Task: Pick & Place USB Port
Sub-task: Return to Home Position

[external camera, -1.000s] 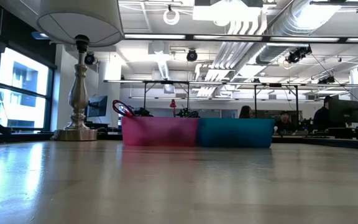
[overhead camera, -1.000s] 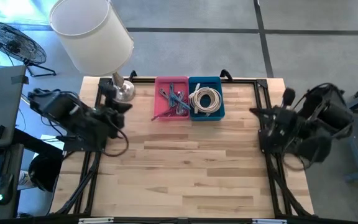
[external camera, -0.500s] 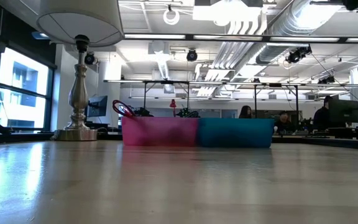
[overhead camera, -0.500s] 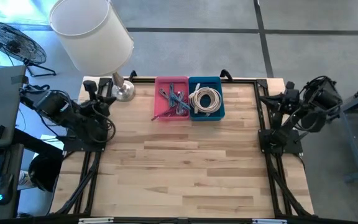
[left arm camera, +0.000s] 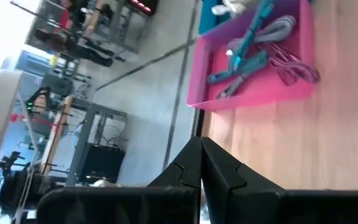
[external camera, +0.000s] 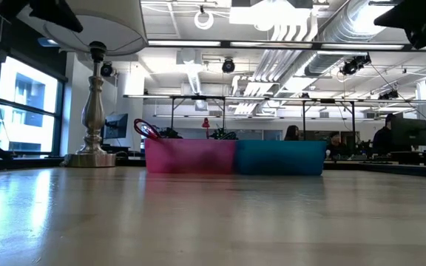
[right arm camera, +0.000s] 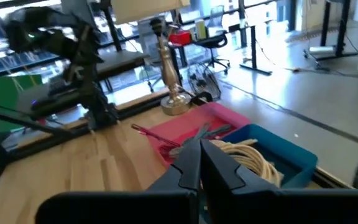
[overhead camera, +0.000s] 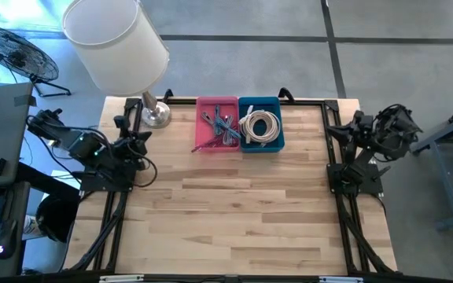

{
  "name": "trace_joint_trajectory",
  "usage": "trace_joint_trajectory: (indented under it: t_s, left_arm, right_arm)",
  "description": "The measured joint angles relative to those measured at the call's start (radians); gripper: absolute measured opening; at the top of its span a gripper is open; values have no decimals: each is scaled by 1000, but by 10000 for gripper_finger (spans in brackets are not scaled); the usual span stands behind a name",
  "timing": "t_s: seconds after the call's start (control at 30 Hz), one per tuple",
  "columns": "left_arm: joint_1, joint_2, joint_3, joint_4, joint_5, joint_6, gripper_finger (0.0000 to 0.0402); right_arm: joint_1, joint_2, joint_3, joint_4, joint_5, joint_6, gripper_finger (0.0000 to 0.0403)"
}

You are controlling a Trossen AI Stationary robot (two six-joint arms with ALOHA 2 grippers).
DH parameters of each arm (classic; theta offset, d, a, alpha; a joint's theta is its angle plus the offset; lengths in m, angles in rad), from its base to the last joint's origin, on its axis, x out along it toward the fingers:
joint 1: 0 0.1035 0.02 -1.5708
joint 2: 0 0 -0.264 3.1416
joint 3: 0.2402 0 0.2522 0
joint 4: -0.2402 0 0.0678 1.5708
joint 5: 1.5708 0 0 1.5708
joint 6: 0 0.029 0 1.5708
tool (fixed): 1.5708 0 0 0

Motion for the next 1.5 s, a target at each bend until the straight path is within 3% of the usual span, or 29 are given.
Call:
trace_joint_trajectory:
  t_s: [0.1,0.27,0.47,0.67,1.1,1.3,1.5]
  left_arm:
    - [0,-62,-64,83,-41,5,0]
    - [0,-195,-192,323,-24,106,0]
    - [0,-325,-366,799,67,446,0]
    - [0,-345,-497,1174,150,730,0]
    - [1,-345,-584,1260,248,751,0]
    - [6,-345,-584,1264,254,782,0]
    - [141,-340,-584,1266,414,775,0]
  right_arm:
    - [0,-31,-64,136,-26,-127,0]
    - [0,-70,-165,358,-113,-295,0]
    - [0,-102,-287,605,-188,-466,0]
    - [0,-120,-399,796,-246,-618,0]
    - [-36,-120,-469,850,-274,-679,0]
    - [-164,-119,-581,1016,-438,-718,0]
    - [-363,-117,-682,1184,-680,-758,0]
